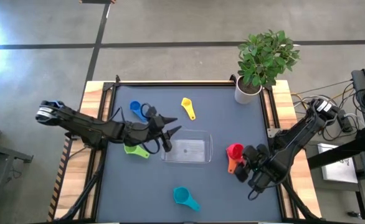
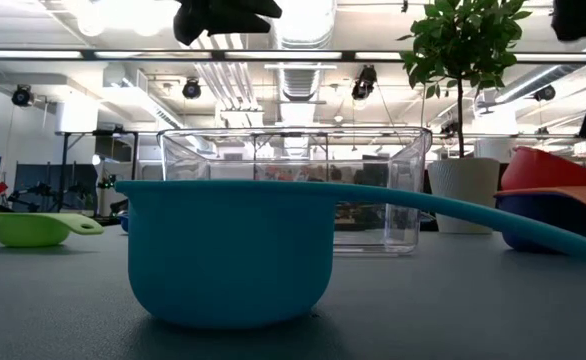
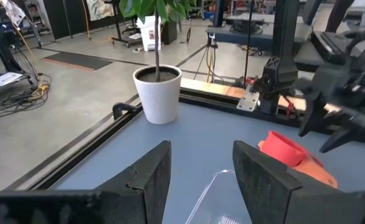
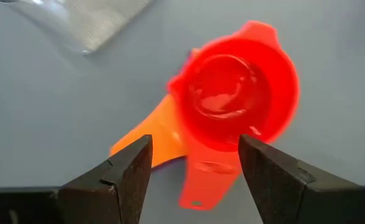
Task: Nest measuring cups in basket
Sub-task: Stack the red measuring cup on top of the orange measuring cup
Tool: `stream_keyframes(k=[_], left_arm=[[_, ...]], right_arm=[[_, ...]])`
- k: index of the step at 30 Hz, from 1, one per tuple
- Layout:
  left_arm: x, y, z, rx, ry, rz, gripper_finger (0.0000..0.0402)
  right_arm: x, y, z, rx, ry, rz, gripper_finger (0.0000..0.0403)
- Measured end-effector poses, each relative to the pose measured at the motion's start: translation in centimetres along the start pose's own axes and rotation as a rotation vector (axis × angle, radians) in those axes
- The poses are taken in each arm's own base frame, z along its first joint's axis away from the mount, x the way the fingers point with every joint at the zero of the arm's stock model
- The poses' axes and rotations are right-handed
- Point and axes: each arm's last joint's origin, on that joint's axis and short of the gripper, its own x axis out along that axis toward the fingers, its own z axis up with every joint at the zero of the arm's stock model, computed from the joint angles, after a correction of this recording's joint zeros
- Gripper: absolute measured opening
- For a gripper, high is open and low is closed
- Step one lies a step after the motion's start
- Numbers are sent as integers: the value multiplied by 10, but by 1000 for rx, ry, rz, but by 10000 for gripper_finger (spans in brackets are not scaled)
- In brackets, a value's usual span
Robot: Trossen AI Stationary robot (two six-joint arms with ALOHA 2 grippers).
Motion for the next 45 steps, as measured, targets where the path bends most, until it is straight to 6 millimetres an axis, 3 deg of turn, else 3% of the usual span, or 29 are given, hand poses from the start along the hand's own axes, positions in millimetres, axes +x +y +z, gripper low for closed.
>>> stream_keyframes(k=[6,12,15,19,21,32,45], left_arm=[[7,-4,-8,22,27,4,155],[7,-5,-10,28,36,-9,155],[6,-7,-11,32,43,-27,155],[5,-9,-13,36,46,-35,155],[5,-9,-14,37,47,-34,155],[5,-8,-14,36,47,-34,155],[5,-8,-13,36,46,-33,155]], right_arm=[[-16,12,11,-69,-101,62,226],[-11,4,15,-86,-154,-9,211],[-6,-1,13,-78,-160,-40,164],[-5,-2,12,-94,-153,-46,53],[-5,-2,12,-111,-153,-49,22],[6,-4,27,-145,-133,-101,8],[42,-9,40,-171,-40,-83,8]])
